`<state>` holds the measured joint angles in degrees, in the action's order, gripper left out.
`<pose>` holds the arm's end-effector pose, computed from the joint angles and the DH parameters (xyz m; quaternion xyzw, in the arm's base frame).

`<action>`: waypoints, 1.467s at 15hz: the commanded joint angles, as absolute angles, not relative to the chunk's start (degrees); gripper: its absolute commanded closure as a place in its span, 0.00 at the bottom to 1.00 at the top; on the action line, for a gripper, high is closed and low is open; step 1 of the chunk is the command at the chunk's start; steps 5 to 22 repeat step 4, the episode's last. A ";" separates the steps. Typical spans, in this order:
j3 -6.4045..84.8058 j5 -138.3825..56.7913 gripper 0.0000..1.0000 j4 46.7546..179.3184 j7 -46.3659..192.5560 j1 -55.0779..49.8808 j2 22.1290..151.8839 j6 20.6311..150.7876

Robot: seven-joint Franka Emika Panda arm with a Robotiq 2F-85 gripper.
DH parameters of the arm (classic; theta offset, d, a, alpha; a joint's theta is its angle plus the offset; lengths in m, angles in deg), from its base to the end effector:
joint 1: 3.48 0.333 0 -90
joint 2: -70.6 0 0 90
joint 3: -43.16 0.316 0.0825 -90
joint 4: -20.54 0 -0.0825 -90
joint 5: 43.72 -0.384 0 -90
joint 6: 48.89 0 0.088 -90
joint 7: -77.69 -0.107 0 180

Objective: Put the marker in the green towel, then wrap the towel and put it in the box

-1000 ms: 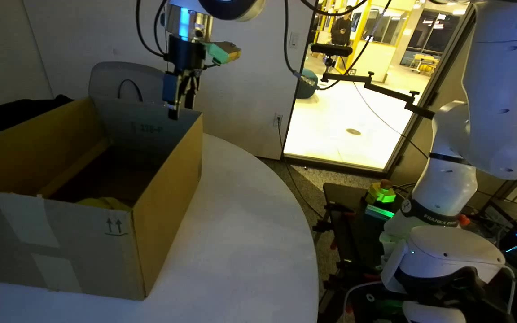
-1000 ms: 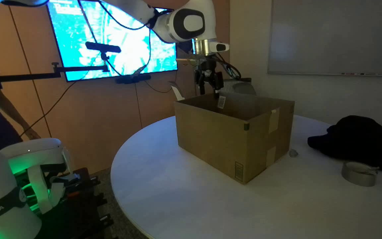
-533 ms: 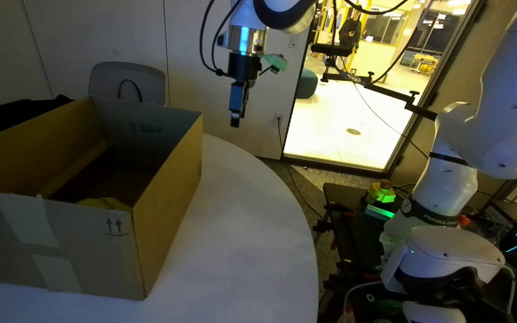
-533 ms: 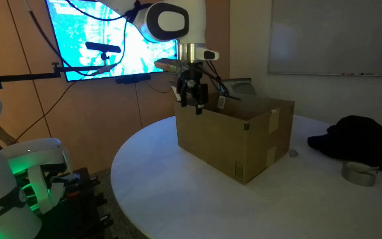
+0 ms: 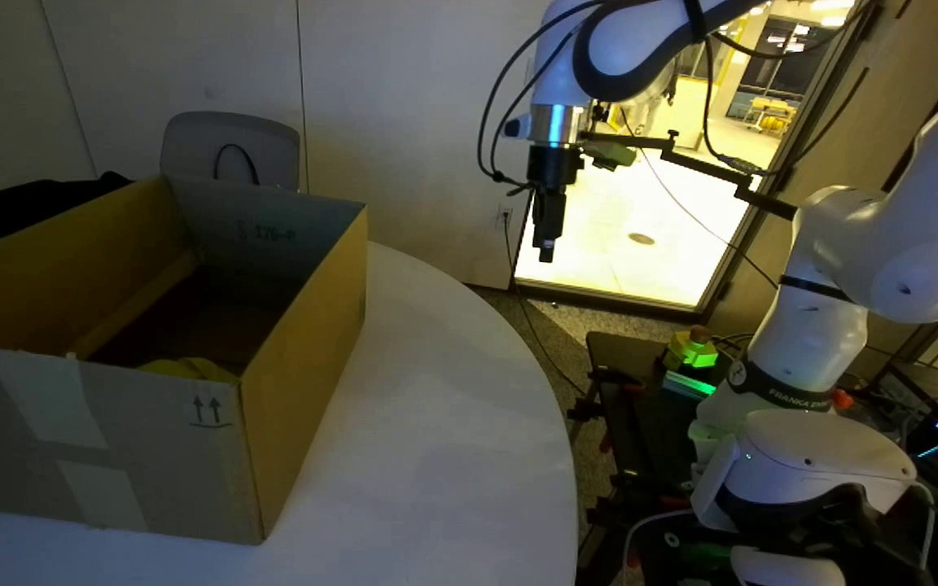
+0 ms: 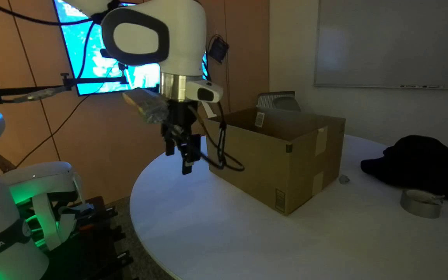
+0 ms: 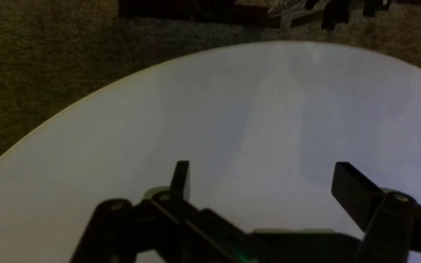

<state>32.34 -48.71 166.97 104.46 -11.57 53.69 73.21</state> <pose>0.3891 -0.1273 0.3594 -0.9946 -0.0485 0.0386 0.0837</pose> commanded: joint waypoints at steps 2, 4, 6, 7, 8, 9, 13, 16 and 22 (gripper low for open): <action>29.80 -48.01 0.00 171.41 106.16 -11.50 49.70 73.71; 29.46 -47.91 0.00 173.10 106.41 -11.55 47.65 74.05; 29.46 -47.91 0.00 173.10 106.41 -11.55 47.65 74.05; 29.46 -47.91 0.00 173.10 106.41 -11.55 47.65 74.05; 29.46 -47.91 0.00 173.10 106.41 -11.55 47.65 74.05; 29.46 -47.91 0.00 173.10 106.41 -11.55 47.65 74.05; 29.46 -47.91 0.00 173.10 106.41 -11.55 47.65 74.05; 29.46 -47.91 0.00 173.10 106.41 -11.55 47.65 74.05; 29.46 -47.91 0.00 173.10 106.41 -11.55 47.65 74.05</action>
